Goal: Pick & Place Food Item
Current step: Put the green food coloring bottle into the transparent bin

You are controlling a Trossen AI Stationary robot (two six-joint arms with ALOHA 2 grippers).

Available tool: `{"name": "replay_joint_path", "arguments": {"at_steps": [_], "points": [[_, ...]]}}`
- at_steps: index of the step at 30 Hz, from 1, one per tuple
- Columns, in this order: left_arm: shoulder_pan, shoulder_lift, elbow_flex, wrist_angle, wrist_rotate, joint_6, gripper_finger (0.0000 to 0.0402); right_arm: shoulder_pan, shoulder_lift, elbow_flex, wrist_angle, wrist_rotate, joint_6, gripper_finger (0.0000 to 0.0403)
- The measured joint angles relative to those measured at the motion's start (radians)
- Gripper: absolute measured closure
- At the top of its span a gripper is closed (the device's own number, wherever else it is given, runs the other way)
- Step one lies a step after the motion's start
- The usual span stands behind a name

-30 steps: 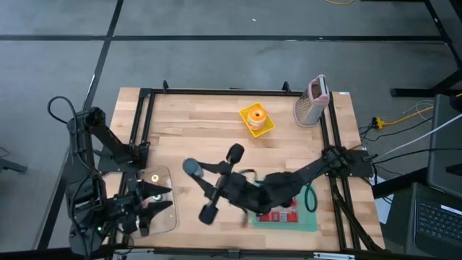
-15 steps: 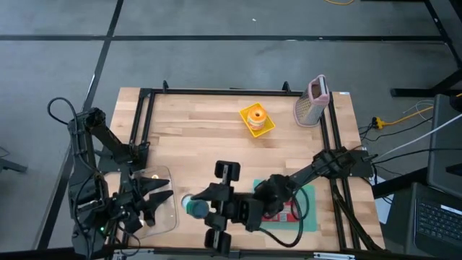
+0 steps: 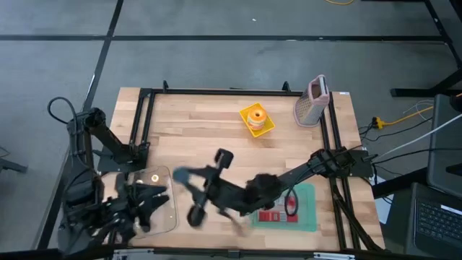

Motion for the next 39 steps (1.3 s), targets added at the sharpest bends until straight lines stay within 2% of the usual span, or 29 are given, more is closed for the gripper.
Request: {"name": "replay_joint_path", "arguments": {"at_steps": [3,4,5,6,10,11,13,15,18,21,24,28,33,36,39], "points": [[-0.049,-0.005,0.000,0.014,0.001,-0.005,0.0246,0.012,0.000,0.000,-0.263,0.444,0.063,0.0311],[-0.064,-0.009,0.000,0.014,0.001,-0.016,0.0243,0.013,-0.002,-0.001,-0.417,0.549,0.168,0.0311],[-0.074,-0.015,0.000,0.015,0.000,-0.026,0.0241,0.011,-0.004,-0.012,-0.596,0.595,0.320,0.0311],[-0.077,-0.019,0.000,0.016,-0.001,-0.034,0.0240,0.010,-0.004,-0.021,-0.788,0.589,0.508,0.0311],[-0.086,-0.022,0.000,0.014,-0.001,-0.066,0.0238,-0.013,0.010,-0.039,-1.478,0.442,1.331,0.0309],[-0.087,-0.024,0.000,0.015,-0.001,-0.075,0.0238,-0.022,0.012,-0.059,-1.570,0.421,1.497,0.0308],[-0.087,-0.025,0.000,0.014,-0.001,-0.092,0.0238,-0.040,0.018,-0.133,-1.691,0.396,1.679,0.0301],[-0.084,-0.025,0.000,0.006,0.007,-0.115,0.0238,-0.059,0.026,-0.224,-1.638,0.331,1.722,0.0295],[-0.070,-0.025,0.000,0.005,0.038,-0.136,0.0238,-0.090,0.022,-0.331,-1.486,0.183,1.696,0.0292],[-0.068,-0.024,0.000,0.001,0.053,-0.160,0.0238,-0.139,0.020,-0.460,-1.240,0.023,1.625,0.0293],[-0.063,-0.021,0.000,-0.002,0.054,-0.172,0.0238,-0.175,0.023,-0.556,-1.044,-0.024,1.567,0.0294],[-0.066,-0.021,0.000,-0.002,0.054,-0.179,0.0238,-0.214,0.017,-0.578,-1.016,-0.157,1.577,0.0291],[-0.067,-0.021,0.000,-0.014,0.054,-0.195,0.0238,-0.255,0.022,-0.609,-1.034,-0.263,1.587,0.0277],[-0.067,-0.021,0.000,-0.036,0.054,-0.208,0.0238,-0.260,0.019,-0.606,-1.027,-0.371,1.576,0.0254],[-0.067,-0.021,0.000,-0.051,0.054,-0.217,0.0238,-0.259,0.020,-0.607,-1.022,-0.421,1.543,0.0220]]}}
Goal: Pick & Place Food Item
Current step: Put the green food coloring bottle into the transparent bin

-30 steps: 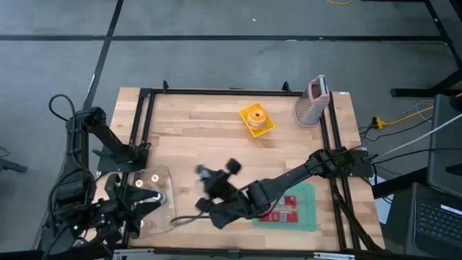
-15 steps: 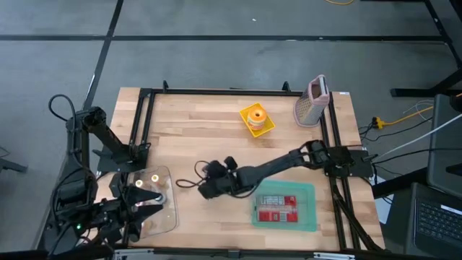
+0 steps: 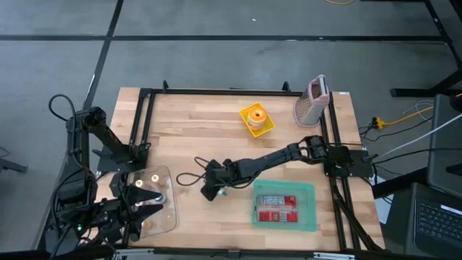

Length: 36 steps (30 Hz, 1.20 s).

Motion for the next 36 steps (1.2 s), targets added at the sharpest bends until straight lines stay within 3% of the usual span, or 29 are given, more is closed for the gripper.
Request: {"name": "replay_joint_path", "arguments": {"at_steps": [8,11,17,23,30,33,36], "points": [[0.000,0.000,0.000,0.000,0.000,0.001,0.0238,-0.007,-0.009,0.050,0.000,-0.022,-0.065,0.0127],[0.000,0.000,0.000,0.000,0.000,0.001,0.0238,-0.019,-0.009,0.105,-0.009,-0.023,-0.165,0.0109],[0.000,0.000,0.000,-0.002,0.000,0.002,0.0238,-0.008,-0.010,0.330,-0.220,0.015,-0.697,0.0108],[0.000,0.000,0.000,-0.002,-0.007,-0.036,0.0238,0.015,-0.014,0.483,-0.527,0.227,-1.225,0.0122],[0.000,0.000,0.000,-0.002,-0.008,-0.109,0.0238,0.019,-0.005,0.367,-0.596,0.335,-1.755,0.0143],[0.000,0.000,0.000,-0.002,-0.006,-0.140,0.0238,0.017,-0.005,0.268,-0.517,0.402,-1.972,0.0153],[0.000,0.000,0.000,-0.002,-0.003,-0.171,0.0238,0.019,-0.003,0.188,-0.433,0.394,-2.129,0.0161]]}}
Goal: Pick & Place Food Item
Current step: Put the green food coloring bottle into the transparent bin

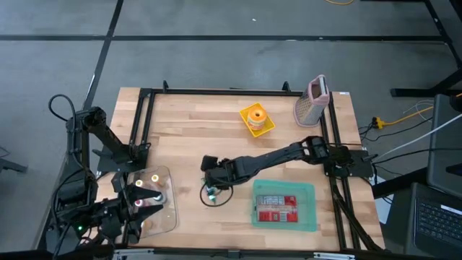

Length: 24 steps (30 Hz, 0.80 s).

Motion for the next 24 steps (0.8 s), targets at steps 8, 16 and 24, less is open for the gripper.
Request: {"name": "replay_joint_path", "arguments": {"at_steps": [8,16,24], "points": [[0.003,0.000,0.000,0.000,-0.001,-0.027,0.0238,0.041,-0.001,-0.078,0.244,-0.014,-0.219,0.0177],[0.016,0.000,0.000,0.000,-0.001,-0.061,0.0238,0.087,-0.001,-0.093,0.278,-0.176,-0.345,0.0187],[0.029,0.000,0.000,0.000,-0.006,-0.096,0.0238,0.107,0.000,-0.099,0.307,-0.234,-0.422,0.0188]]}}
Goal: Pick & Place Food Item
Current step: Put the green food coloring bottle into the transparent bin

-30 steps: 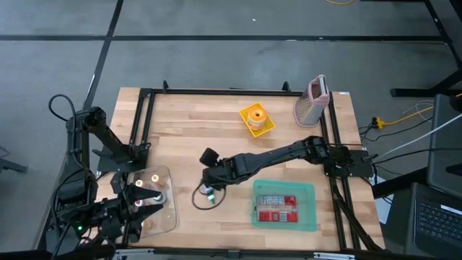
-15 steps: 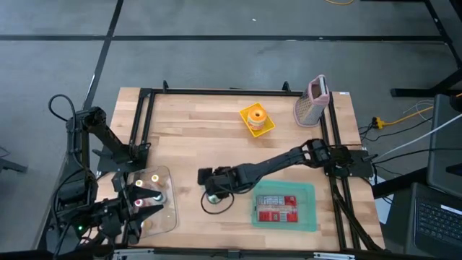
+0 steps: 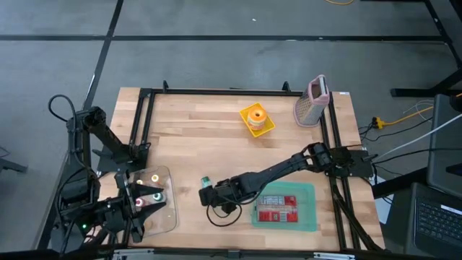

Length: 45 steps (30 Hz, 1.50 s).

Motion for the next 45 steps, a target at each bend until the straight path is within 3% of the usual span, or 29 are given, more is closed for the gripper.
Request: {"name": "replay_joint_path", "arguments": {"at_steps": [13,19,26,33,37,41,43,45], "points": [[0.063,0.000,0.000,-0.001,0.039,0.007,0.0238,-0.028,0.087,0.005,0.097,-0.029,-0.084,0.0188],[0.090,0.000,0.001,-0.034,0.093,0.007,0.0238,-0.053,0.088,0.077,0.089,-0.062,-0.110,0.0190],[0.117,0.000,0.001,-0.045,0.161,0.000,0.0238,-0.082,0.126,0.084,0.066,-0.079,-0.105,0.0221],[0.126,0.000,0.001,-0.079,0.185,-0.030,0.0238,-0.073,0.147,0.091,0.153,-0.024,-0.088,0.0240],[0.126,0.000,0.001,-0.131,0.183,-0.087,0.0238,-0.049,0.146,0.178,0.176,0.083,0.010,0.0240],[0.126,0.000,0.001,-0.158,0.187,-0.123,0.0238,-0.027,0.146,0.299,0.162,0.177,0.278,0.0240],[0.125,0.000,0.001,-0.159,0.194,-0.124,0.0238,-0.018,0.146,0.386,0.140,0.183,0.445,0.0241],[0.124,0.000,0.001,-0.158,0.201,-0.124,0.0238,-0.015,0.145,0.496,0.055,0.102,0.648,0.0243]]}}
